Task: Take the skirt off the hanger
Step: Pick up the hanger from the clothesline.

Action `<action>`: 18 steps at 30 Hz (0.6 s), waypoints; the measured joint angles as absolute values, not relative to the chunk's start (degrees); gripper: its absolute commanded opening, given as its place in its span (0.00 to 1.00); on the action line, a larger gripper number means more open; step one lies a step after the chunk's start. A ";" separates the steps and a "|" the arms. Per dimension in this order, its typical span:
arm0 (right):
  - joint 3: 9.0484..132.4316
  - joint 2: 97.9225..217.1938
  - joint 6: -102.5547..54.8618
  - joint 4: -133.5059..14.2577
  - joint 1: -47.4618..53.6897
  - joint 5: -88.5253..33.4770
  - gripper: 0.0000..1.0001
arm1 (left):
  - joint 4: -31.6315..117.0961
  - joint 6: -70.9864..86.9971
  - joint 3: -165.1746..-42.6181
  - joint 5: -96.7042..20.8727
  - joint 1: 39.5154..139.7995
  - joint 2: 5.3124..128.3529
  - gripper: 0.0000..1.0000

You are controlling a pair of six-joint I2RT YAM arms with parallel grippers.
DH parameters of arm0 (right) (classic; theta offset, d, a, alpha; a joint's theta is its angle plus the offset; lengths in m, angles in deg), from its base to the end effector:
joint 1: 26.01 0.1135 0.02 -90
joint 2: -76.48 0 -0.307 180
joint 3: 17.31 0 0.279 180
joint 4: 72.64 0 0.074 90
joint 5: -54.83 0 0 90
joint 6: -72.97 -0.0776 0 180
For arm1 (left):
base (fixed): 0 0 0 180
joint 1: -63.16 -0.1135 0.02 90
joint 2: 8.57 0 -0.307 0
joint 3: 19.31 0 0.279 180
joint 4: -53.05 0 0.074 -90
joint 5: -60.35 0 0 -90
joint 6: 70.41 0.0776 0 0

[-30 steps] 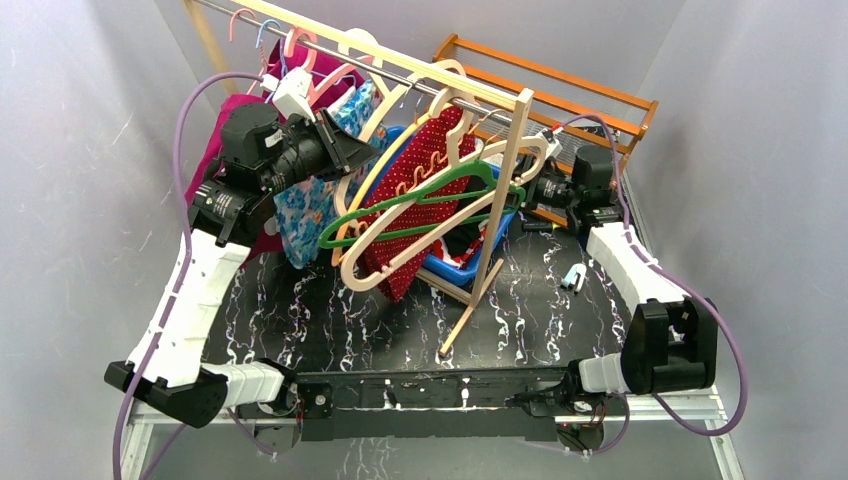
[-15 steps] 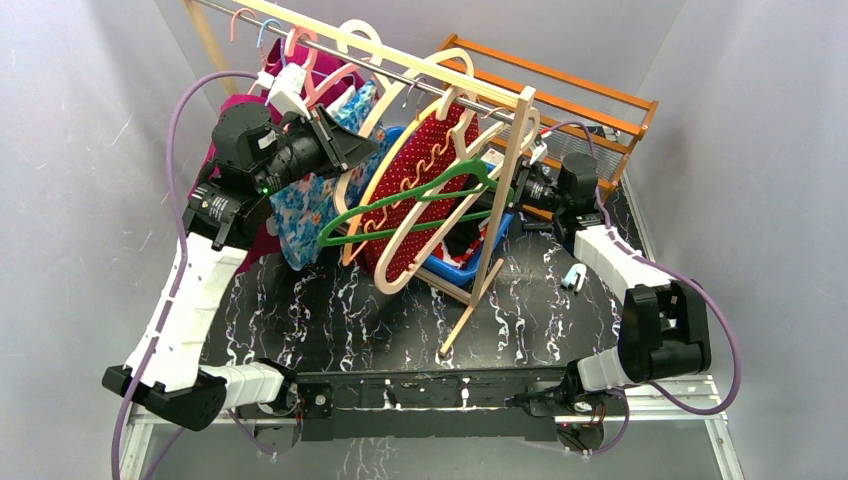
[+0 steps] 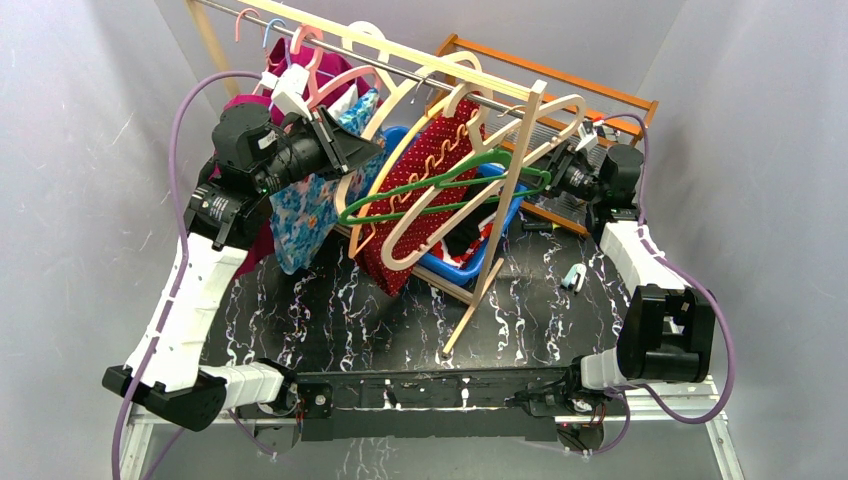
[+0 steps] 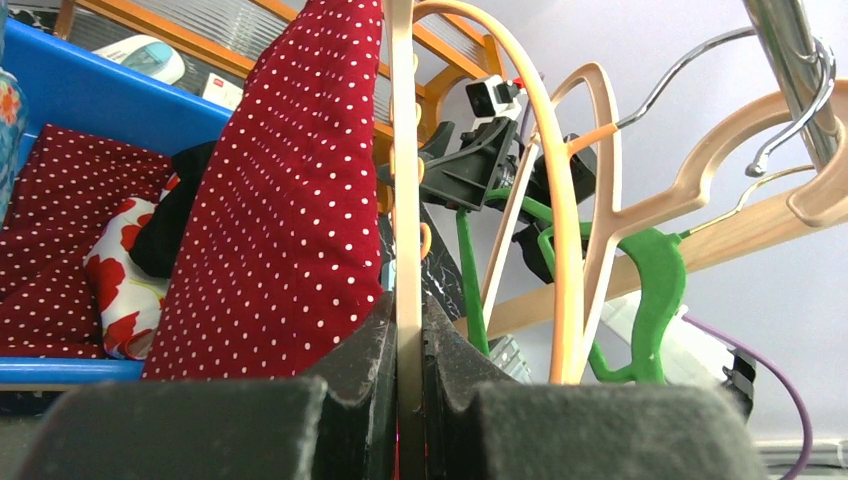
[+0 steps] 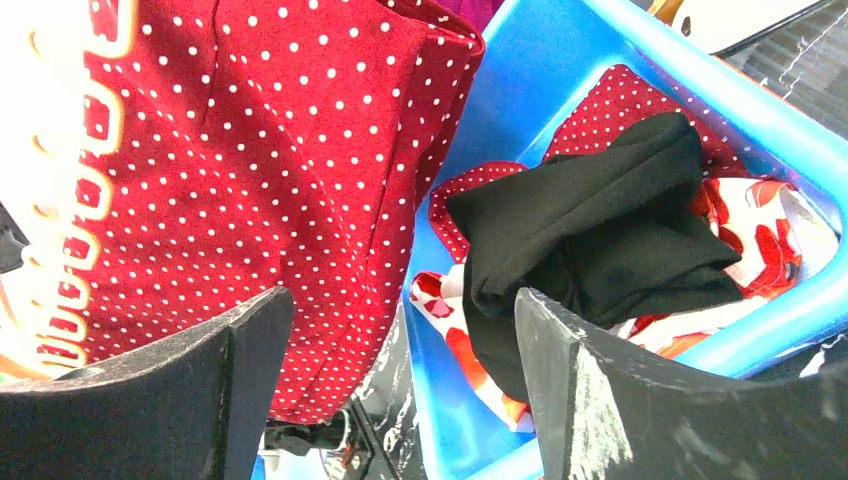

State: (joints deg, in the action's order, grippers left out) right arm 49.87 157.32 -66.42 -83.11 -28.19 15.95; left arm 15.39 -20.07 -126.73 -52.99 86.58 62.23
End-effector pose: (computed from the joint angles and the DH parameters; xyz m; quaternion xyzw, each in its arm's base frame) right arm 0.3668 0.0465 0.3439 0.0181 0.7191 0.5355 0.4425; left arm 0.2522 -0.1428 0.5672 0.0416 0.7118 -0.4819 0.5093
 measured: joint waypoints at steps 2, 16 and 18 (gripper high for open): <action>49.82 157.53 -68.47 -83.42 -28.47 16.06 0.93 | 16.53 -20.31 -125.88 -54.17 86.51 62.23 0.00; 49.76 158.36 -86.33 -88.84 -26.33 5.81 0.98 | 19.22 -21.54 -121.42 -56.51 86.07 62.04 0.00; 49.85 158.36 -87.62 -88.71 -26.31 3.77 0.98 | 19.20 -21.54 -121.42 -56.51 85.94 61.93 0.00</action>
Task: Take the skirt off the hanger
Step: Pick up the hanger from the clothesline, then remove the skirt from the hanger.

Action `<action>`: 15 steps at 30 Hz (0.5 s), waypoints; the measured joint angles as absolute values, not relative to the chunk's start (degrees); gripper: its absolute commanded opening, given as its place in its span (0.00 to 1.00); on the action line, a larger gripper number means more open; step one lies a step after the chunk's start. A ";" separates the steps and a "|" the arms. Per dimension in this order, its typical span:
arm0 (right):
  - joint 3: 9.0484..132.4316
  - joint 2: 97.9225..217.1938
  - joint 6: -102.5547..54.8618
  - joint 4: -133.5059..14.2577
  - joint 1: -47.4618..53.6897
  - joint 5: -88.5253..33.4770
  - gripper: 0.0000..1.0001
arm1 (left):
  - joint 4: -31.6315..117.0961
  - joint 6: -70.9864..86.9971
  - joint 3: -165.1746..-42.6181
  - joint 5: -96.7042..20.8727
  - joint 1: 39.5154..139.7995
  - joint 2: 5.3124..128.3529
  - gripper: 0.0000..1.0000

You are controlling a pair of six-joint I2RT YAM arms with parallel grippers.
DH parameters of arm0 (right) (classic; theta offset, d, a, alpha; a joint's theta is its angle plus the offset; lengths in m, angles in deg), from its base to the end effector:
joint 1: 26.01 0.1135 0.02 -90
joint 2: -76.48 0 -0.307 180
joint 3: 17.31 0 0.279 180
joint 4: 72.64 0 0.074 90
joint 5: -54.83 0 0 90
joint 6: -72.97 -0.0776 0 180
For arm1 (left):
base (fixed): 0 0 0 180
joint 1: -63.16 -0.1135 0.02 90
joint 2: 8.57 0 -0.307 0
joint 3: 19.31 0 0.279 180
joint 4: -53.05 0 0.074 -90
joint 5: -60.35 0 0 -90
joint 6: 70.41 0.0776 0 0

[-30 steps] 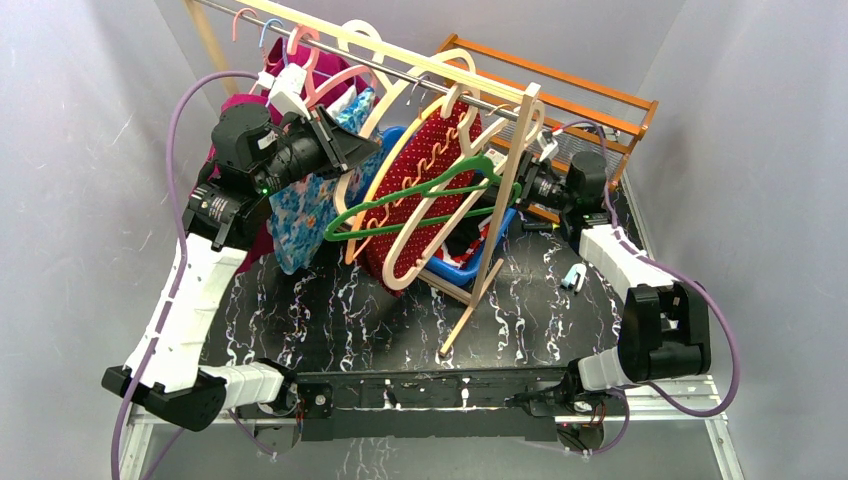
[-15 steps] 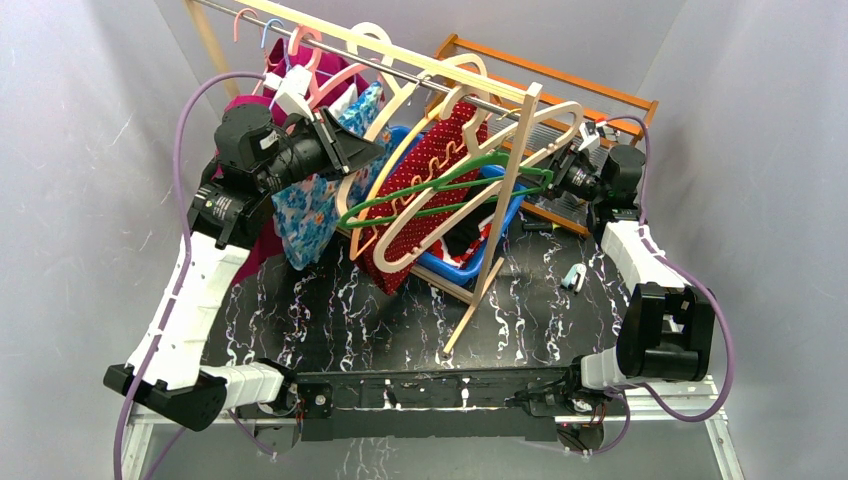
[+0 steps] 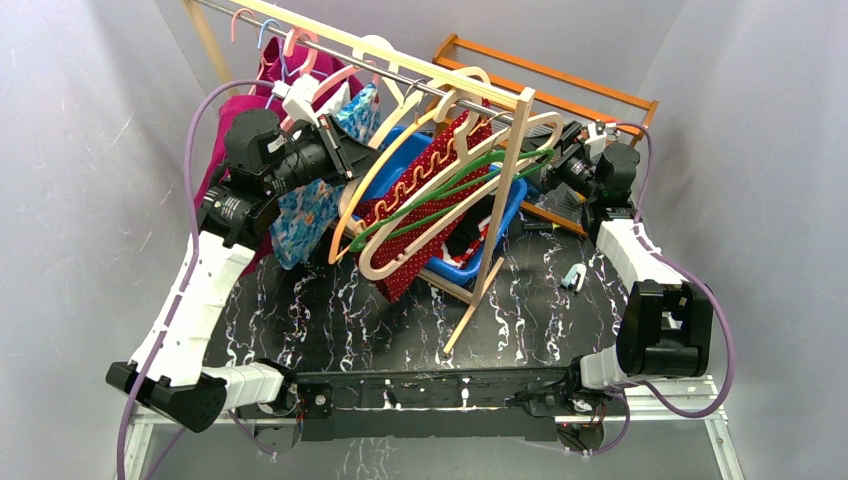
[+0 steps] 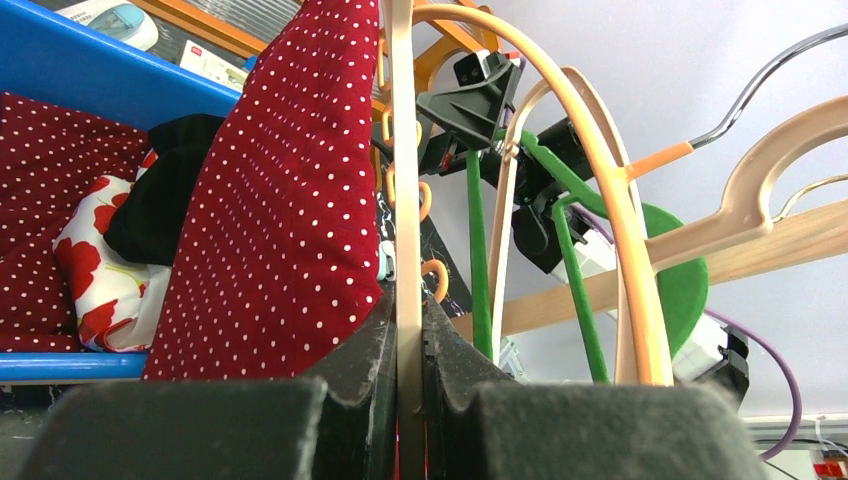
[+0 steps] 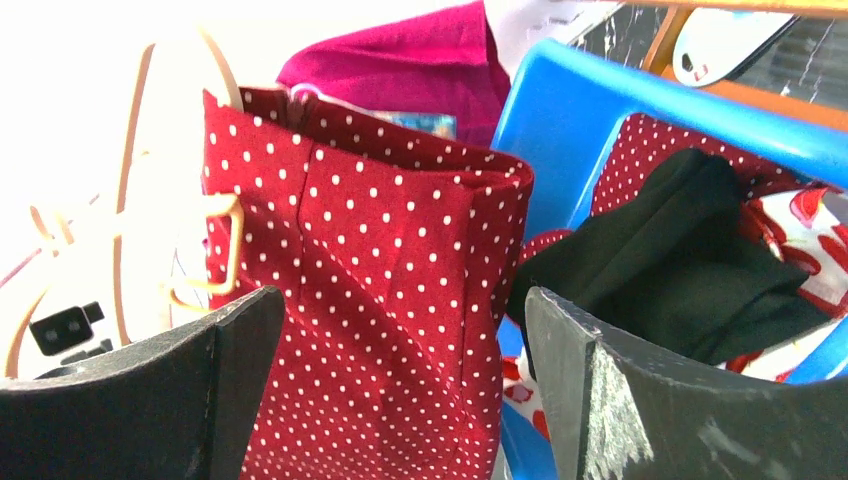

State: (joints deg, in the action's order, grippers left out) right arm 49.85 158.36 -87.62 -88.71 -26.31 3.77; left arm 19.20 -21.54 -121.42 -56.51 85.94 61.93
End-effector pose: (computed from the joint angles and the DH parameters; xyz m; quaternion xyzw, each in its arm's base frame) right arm 0.3811 0.0468 0.3497 0.1878 0.6750 0.5787 0.4175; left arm 0.2614 -0.1478 0.5435 0.0471 0.7178 -0.4989 0.4834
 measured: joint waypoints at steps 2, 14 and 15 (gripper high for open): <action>50.33 158.56 -88.36 -88.54 -26.33 1.96 0.98 | 19.20 -21.56 -121.42 -56.53 85.81 61.84 0.00; 50.92 158.80 -89.17 -86.02 -33.26 -2.76 0.96 | 19.22 -21.52 -121.42 -57.27 84.68 61.49 0.00; 50.92 159.00 -88.67 -86.04 -33.61 -2.35 0.93 | 19.22 -21.54 -121.42 -57.36 84.57 61.47 0.00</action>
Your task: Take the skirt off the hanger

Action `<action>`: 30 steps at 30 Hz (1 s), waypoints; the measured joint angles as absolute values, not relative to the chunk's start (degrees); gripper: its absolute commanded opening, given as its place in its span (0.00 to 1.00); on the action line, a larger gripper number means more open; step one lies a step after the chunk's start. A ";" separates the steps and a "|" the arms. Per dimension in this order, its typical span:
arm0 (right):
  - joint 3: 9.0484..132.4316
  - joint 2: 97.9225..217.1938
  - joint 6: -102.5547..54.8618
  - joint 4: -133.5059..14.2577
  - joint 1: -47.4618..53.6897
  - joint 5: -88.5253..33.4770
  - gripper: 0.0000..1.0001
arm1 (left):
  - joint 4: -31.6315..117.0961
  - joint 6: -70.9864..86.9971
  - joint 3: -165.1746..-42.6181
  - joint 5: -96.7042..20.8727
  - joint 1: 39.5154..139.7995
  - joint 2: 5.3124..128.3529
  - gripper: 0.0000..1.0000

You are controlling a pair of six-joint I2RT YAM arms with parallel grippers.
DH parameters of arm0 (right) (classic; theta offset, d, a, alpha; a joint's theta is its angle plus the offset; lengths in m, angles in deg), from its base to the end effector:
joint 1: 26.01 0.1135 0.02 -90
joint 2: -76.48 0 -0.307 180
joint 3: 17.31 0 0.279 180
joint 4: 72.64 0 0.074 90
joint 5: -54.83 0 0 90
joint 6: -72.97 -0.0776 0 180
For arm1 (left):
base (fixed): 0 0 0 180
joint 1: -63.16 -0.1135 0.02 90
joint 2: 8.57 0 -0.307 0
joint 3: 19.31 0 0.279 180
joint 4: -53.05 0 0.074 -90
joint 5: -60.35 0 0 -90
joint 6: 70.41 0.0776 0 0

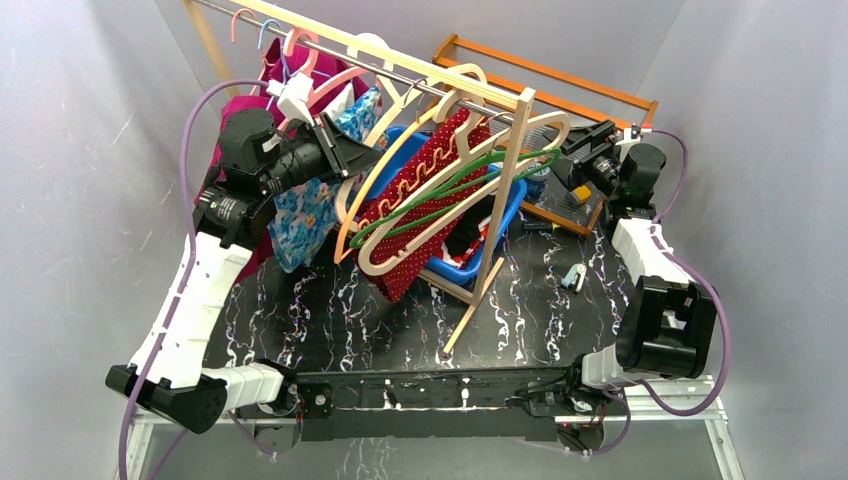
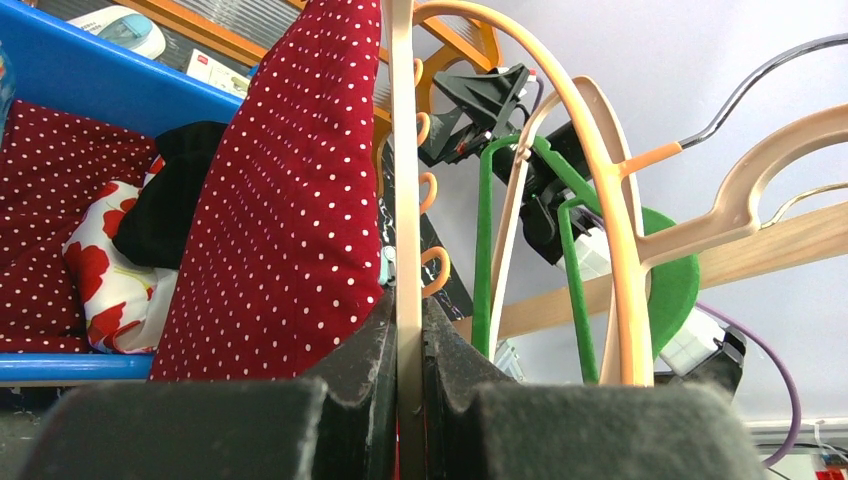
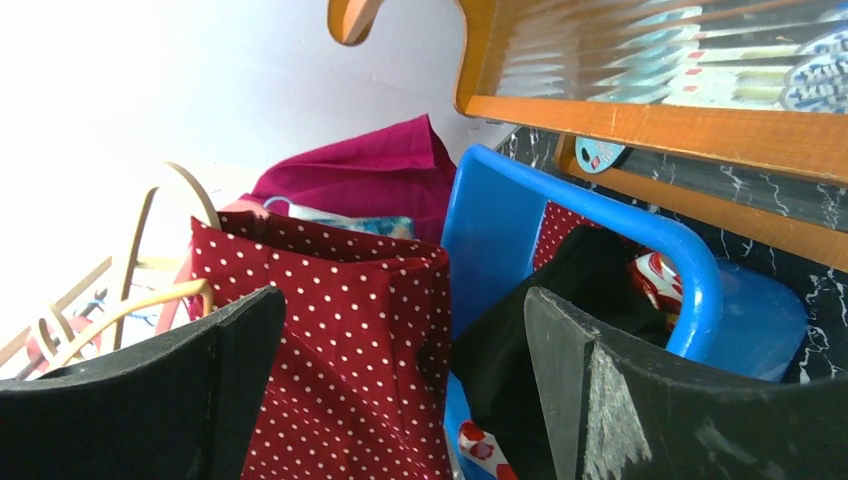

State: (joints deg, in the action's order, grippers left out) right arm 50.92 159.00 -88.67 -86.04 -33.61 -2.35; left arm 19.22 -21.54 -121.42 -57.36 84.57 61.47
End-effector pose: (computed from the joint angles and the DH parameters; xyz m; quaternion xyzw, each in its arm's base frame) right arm 0.3917 -0.0098 0.3469 0.2832 0.6529 0.5275 0.4639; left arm 0.2608 -0.1410 0.5458 0.0449 0.7152 -0.4978 0.4885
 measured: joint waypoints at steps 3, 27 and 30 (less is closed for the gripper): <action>50.85 160.09 -86.20 -86.15 -33.85 0.89 0.77 | 19.24 -21.60 -121.42 -57.60 84.20 61.47 0.00; 36.19 167.74 -93.15 -121.19 -19.69 15.42 0.68 | 22.63 -25.63 -120.63 -59.33 82.16 61.47 0.00; 37.04 168.81 -93.35 -122.50 -17.43 13.96 0.74 | 22.59 -26.04 -120.08 -59.72 82.03 61.47 0.00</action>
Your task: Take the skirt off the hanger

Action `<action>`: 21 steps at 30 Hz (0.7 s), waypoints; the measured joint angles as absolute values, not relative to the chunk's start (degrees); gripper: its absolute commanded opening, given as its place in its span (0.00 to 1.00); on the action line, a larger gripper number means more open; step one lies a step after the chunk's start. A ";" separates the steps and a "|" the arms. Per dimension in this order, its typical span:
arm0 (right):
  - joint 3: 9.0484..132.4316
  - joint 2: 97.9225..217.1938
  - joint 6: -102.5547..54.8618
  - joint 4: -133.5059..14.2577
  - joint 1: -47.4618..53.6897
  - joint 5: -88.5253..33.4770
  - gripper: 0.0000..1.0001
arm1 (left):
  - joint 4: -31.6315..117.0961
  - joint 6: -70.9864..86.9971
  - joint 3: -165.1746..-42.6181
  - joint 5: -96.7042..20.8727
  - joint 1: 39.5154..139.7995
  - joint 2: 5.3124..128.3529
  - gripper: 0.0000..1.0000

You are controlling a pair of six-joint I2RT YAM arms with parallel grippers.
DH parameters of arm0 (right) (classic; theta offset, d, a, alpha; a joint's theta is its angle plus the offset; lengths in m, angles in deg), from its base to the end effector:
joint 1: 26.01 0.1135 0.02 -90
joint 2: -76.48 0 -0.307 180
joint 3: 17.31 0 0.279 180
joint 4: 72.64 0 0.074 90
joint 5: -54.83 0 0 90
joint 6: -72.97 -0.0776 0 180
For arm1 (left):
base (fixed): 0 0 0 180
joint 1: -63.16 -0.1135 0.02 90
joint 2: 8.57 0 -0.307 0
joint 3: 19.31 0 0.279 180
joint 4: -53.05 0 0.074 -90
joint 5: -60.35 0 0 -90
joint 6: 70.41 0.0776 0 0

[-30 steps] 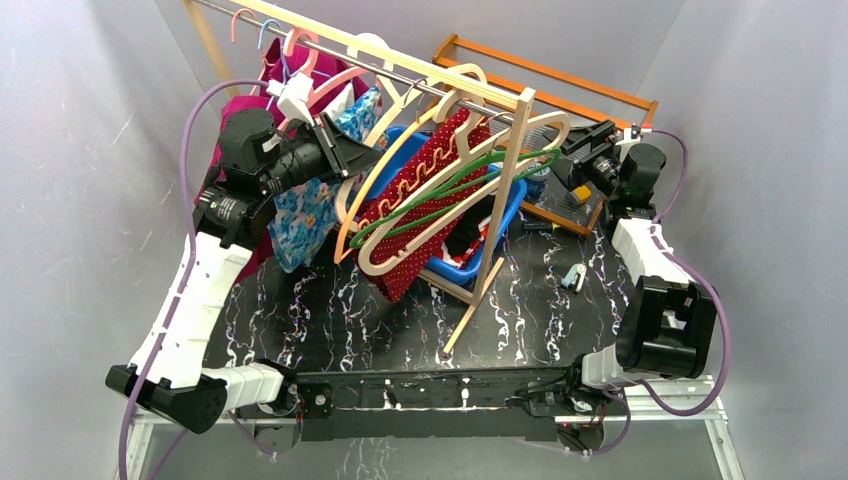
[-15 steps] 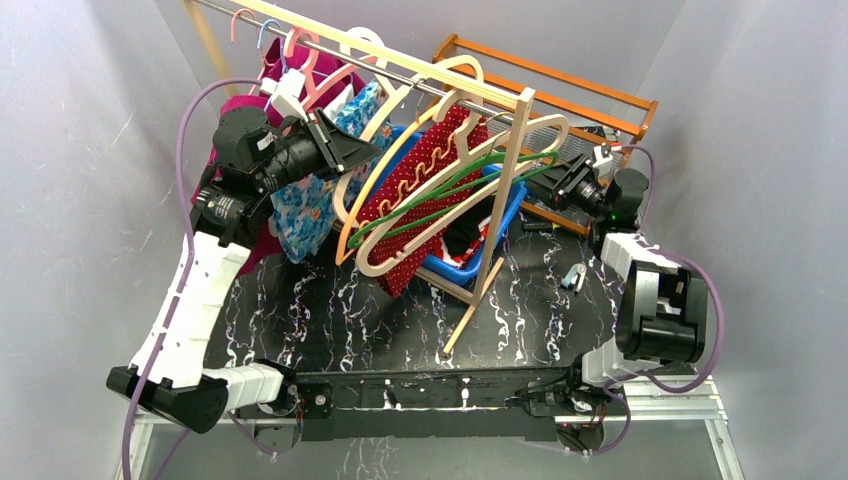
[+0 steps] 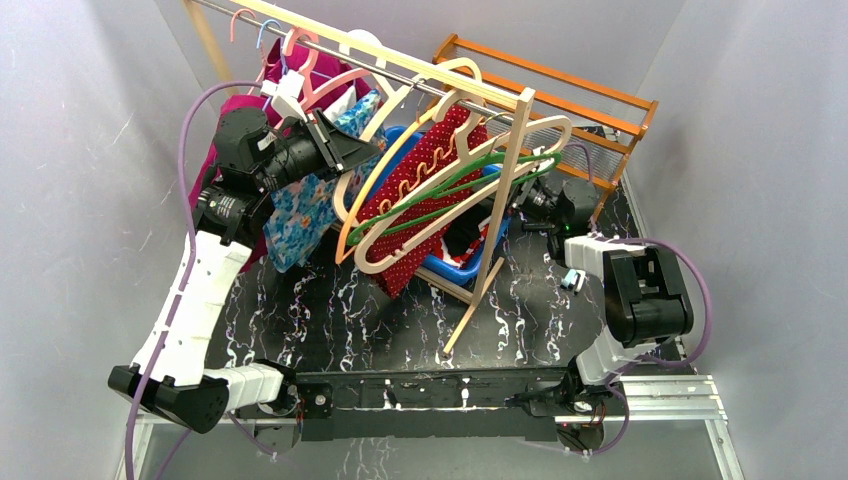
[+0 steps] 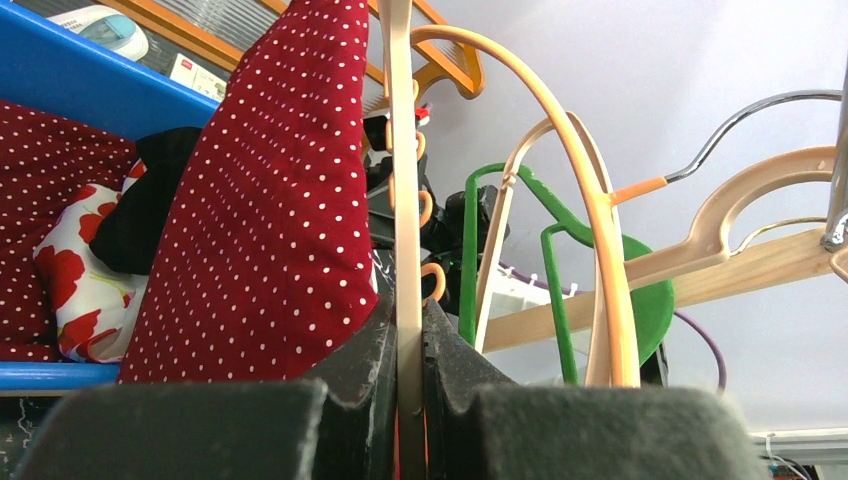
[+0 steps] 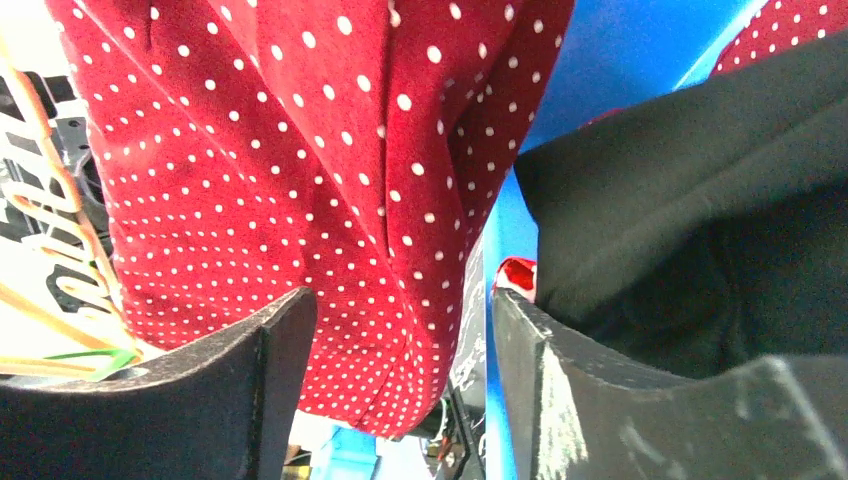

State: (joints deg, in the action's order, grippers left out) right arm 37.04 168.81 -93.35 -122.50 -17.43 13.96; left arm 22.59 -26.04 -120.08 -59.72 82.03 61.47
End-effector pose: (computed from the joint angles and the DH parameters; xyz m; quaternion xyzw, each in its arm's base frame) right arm 0.3616 0.1139 0.2742 0.0514 0.6558 0.6699 0.3443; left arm 0.2677 -0.1326 0.5453 0.0212 0.7053 -0.5200 0.4813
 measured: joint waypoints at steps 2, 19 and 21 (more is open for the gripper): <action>38.04 170.10 -93.41 -123.66 -16.32 12.80 0.72 | 22.59 -26.15 -120.04 -59.96 82.03 61.47 0.00; 41.04 176.18 -96.01 -129.69 -11.29 7.82 0.11 | 22.43 -25.89 -120.04 -60.07 81.70 61.29 0.00; 40.32 176.13 -96.36 -130.87 -11.34 7.25 0.00 | 22.17 -25.17 -120.04 -59.00 81.66 61.07 0.00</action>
State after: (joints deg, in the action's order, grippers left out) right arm 40.32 176.13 -96.36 -130.87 -11.34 7.25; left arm 22.17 -25.17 -120.04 -59.00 81.66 61.07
